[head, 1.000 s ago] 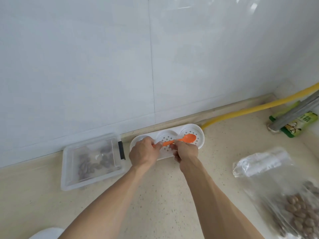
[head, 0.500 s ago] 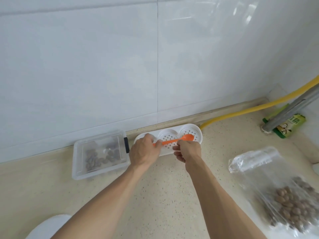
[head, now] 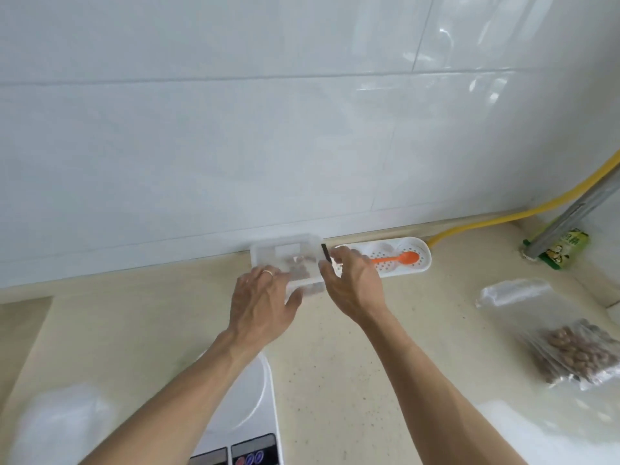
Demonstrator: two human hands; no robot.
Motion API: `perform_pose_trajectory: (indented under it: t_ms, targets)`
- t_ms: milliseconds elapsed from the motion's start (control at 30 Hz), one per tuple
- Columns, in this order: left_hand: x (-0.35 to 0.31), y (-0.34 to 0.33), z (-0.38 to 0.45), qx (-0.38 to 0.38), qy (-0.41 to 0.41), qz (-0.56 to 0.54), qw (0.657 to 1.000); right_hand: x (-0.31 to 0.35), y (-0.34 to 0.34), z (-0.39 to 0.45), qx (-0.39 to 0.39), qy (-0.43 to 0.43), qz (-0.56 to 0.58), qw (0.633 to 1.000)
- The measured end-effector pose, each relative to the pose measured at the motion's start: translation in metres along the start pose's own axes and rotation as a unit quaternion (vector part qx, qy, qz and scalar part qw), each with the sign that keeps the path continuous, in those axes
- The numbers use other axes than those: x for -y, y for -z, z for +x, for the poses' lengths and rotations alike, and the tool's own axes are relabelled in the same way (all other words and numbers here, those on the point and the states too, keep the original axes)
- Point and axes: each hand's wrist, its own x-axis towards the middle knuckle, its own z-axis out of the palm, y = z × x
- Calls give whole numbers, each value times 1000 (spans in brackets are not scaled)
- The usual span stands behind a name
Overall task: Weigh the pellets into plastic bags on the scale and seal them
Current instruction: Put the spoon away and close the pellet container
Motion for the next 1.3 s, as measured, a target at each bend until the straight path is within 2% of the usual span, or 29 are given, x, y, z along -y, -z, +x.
perform_pose_trajectory:
  t_ms: [167, 267, 467, 633, 767, 900, 1033, 1167, 1233, 1300]
  targets:
    - [94, 21, -96, 42, 19, 24, 999, 60, -68, -69, -10, 77, -114, 990]
    - [146, 37, -150, 48, 39, 19, 998, 97, -109, -106, 24, 97, -161, 982]
    - [232, 61, -214, 50, 86, 35, 994, 152, -173, -158, 114, 126, -173, 970]
    - [288, 54, -241, 182, 140, 25, 973, 168, -218, -190, 182, 140, -163, 960]
    - [302, 40, -256, 240, 153, -58, 957, 167, -254, -217, 251, 140, -155, 945]
    - [302, 30, -260, 175, 193, -158, 952, 160, -276, -233, 294, 110, -131, 940]
    - [293, 29, -257, 143, 248, -267, 920, 156, -280, -244, 304, 75, -98, 945]
    - [270, 29, -250, 139, 288, -353, 879, 148, -266, -256, 275, 38, -62, 959]
    - [250, 33, -246, 161, 278, -406, 856, 141, -252, -262, 228, 39, -52, 971]
    - [223, 38, -241, 184, 246, -427, 850, 130, -231, -270, 172, 30, -39, 984]
